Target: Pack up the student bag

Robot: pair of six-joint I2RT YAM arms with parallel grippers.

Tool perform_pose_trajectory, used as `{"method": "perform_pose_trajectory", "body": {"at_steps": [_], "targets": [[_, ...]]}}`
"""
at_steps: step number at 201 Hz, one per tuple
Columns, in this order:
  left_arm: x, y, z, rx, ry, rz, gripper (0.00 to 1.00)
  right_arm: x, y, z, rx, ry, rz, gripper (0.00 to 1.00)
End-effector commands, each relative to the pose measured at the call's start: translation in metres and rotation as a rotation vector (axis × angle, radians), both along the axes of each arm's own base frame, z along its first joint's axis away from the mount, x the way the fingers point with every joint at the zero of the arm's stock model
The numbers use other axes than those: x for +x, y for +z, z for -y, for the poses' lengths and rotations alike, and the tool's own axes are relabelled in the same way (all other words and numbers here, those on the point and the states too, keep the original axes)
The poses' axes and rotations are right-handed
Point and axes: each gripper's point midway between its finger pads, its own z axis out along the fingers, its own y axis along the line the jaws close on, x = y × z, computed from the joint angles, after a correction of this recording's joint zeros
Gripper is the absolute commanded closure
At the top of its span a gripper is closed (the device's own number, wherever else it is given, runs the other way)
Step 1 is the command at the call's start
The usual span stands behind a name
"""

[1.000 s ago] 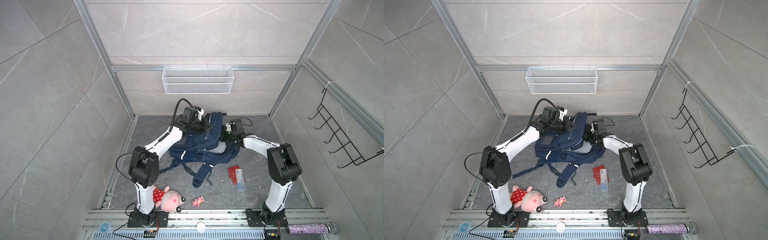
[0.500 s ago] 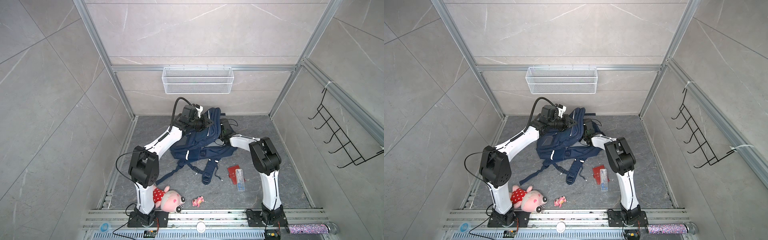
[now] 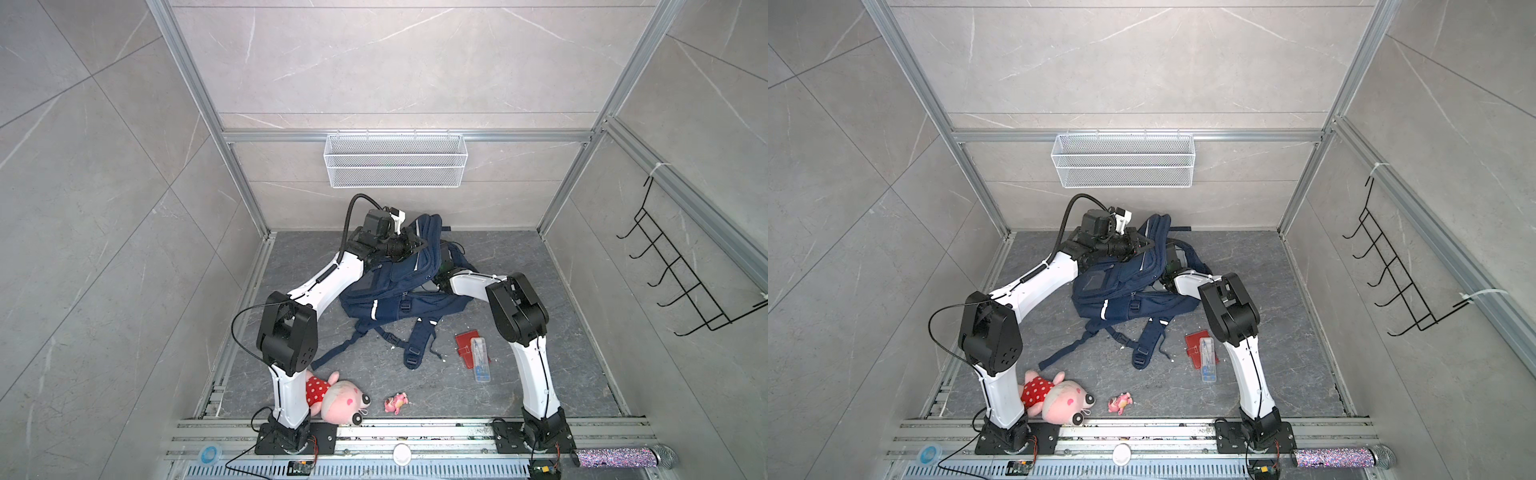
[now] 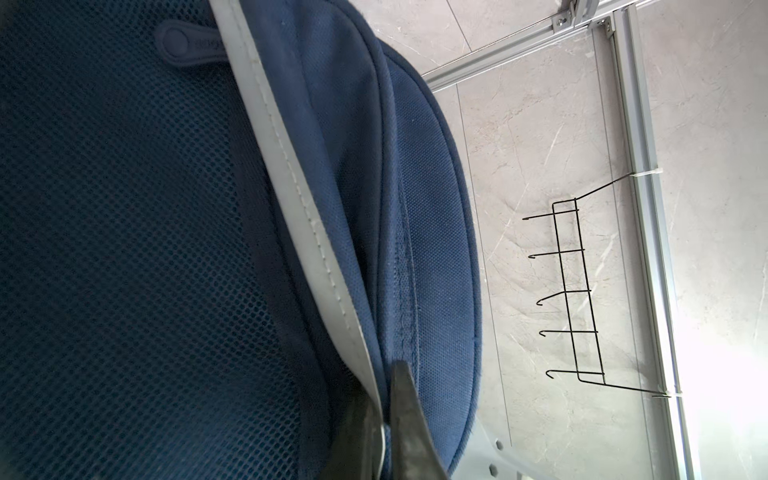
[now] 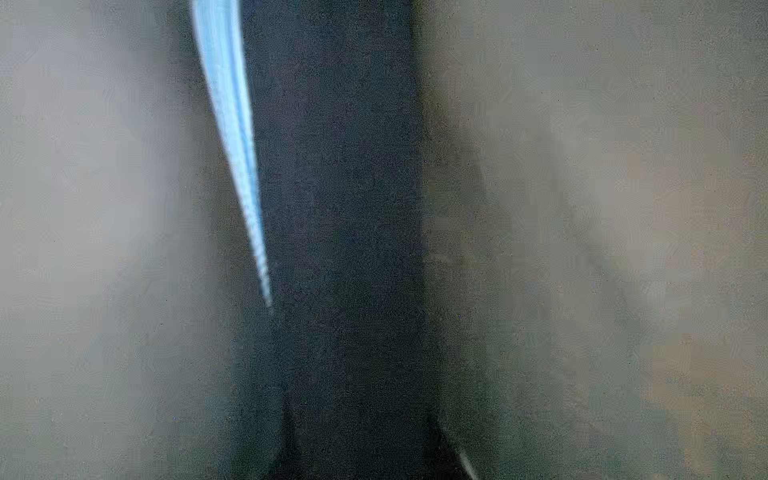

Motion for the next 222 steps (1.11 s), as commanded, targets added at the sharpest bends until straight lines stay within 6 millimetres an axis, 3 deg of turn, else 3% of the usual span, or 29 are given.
{"method": "perform_pose_trajectory", "body": {"at_steps": [1,30,48,56,92,120,152,222], "targets": [[-0.021,0.081,0.018,-0.162,-0.121,0.21,1.0,-0.01,0.008,-0.022,-0.001,0.069,0.049,0.61],[-0.014,0.065,0.003,-0.113,-0.066,0.181,1.0,-0.01,0.033,-0.018,-0.046,0.087,0.114,0.49],[-0.009,0.052,-0.012,-0.08,-0.019,0.161,1.0,-0.01,0.055,-0.012,-0.064,0.09,0.162,0.32],[-0.006,0.048,-0.019,-0.066,-0.004,0.156,1.0,-0.01,0.066,-0.008,-0.071,0.085,0.181,0.23],[-0.002,0.036,-0.042,0.011,0.025,0.161,1.0,-0.016,0.097,0.018,-0.085,0.046,0.23,0.07],[0.002,0.028,-0.05,0.032,0.031,0.147,1.0,-0.027,0.121,0.045,-0.088,0.011,0.274,0.0],[0.006,0.016,-0.053,0.056,0.04,0.128,1.0,-0.048,0.141,0.075,-0.136,-0.005,0.3,0.0],[0.013,-0.02,-0.048,0.089,0.024,0.067,1.0,-0.109,0.129,0.178,-0.384,-0.151,0.161,0.0]]}}
